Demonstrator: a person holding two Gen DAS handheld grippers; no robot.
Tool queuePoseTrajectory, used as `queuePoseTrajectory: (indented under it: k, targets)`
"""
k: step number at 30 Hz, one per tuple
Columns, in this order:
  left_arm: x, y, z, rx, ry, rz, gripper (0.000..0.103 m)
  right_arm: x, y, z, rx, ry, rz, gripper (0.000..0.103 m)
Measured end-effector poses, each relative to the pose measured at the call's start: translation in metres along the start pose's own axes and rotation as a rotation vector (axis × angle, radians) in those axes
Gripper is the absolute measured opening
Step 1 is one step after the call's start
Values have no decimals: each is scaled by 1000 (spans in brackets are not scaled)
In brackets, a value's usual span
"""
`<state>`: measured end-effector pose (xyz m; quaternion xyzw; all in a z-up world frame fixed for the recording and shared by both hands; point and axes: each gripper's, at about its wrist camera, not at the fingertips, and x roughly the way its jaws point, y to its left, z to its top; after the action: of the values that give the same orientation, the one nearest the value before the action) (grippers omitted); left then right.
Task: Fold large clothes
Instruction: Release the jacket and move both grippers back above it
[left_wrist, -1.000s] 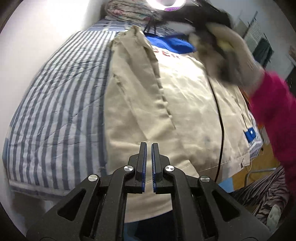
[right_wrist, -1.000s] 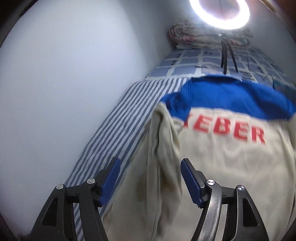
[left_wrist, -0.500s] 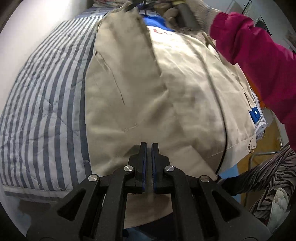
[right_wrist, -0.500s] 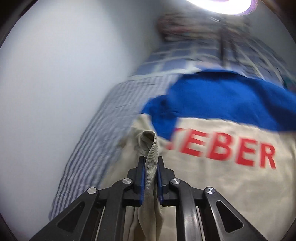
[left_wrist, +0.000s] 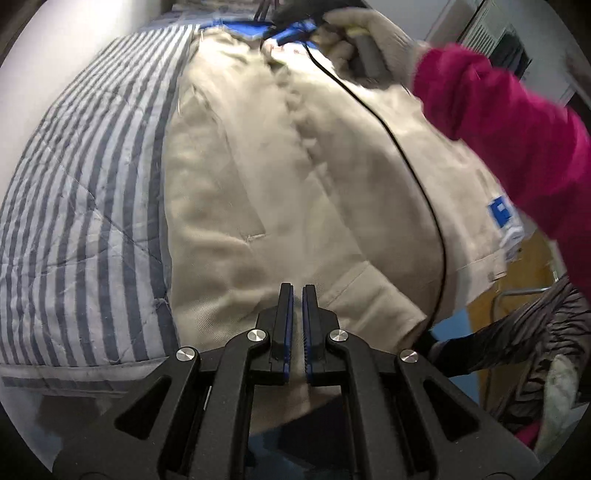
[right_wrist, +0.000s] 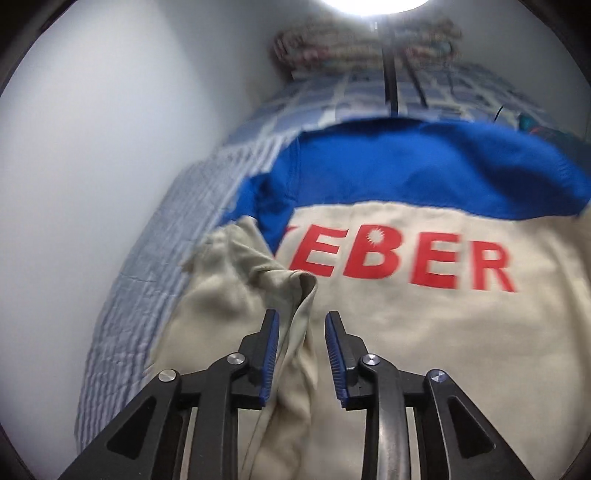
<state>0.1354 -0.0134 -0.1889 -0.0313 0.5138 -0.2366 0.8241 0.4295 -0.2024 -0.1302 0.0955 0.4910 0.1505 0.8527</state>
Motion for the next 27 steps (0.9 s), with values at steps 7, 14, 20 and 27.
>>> queuePoseTrajectory:
  k: [7, 14, 20, 27]
  targets:
    - [-18, 9, 1, -88, -75, -94, 2, -112, 7, -59, -30, -54, 125, 28]
    - [23, -34, -20, 76, 7, -27, 2, -173, -19, -129, -2, -56, 115, 29]
    - [13, -43, -21, 119, -4, 18, 2, -221, -65, -169, 53, -93, 17, 35]
    - [-23, -59, 11, 99, -135, -8, 15, -278, -129, -204, 139, -162, -113, 54]
